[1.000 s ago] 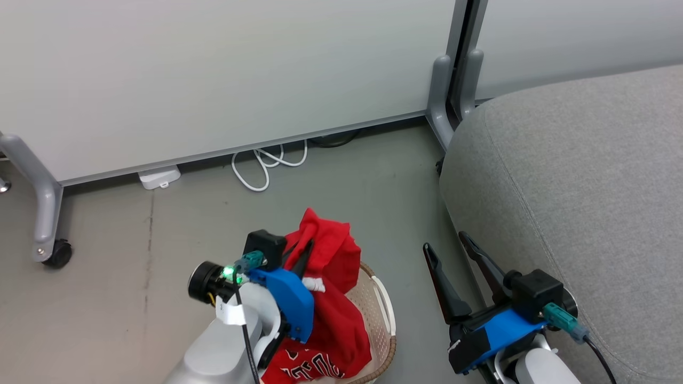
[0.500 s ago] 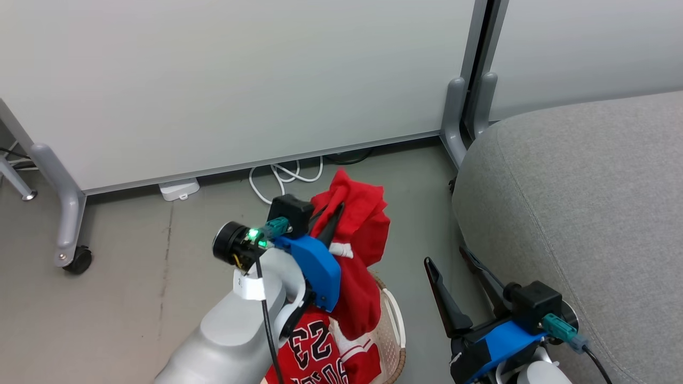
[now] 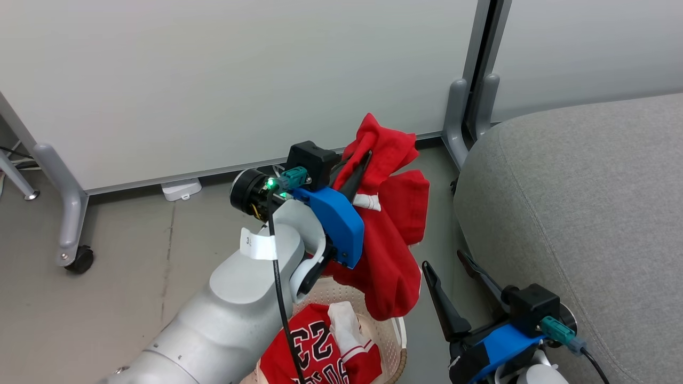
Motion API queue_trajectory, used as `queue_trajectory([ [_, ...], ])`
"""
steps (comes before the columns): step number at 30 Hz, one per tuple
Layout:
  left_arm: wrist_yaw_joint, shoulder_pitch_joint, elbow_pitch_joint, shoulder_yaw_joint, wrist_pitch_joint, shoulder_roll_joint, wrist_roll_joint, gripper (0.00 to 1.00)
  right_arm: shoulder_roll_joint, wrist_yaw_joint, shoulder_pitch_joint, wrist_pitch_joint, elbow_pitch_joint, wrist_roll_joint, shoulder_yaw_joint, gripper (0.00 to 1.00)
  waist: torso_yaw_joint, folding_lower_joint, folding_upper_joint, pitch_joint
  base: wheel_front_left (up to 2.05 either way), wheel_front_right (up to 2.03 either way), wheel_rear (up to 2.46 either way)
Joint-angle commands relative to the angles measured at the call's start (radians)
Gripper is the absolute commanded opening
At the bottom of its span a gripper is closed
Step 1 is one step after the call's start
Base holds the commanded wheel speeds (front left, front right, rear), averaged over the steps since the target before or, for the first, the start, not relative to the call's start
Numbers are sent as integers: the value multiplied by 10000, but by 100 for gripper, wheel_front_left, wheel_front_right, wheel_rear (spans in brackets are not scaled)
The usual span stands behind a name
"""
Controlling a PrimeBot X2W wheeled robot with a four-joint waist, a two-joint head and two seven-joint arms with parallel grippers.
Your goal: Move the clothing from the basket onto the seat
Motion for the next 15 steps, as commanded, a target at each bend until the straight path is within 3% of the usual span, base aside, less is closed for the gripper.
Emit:
queue_trajectory([
  [1,107,-257,-32,-143,-39,9,-211,0,-21,1,137,33,-53,-63,4,100,-22,0,0,17,0,0,0],
  [15,296,-850,71,-1066,-299,9,-1141,0,-21,1,102,77,-82,-64,4,100,-141,0,0,75,0,0,0],
])
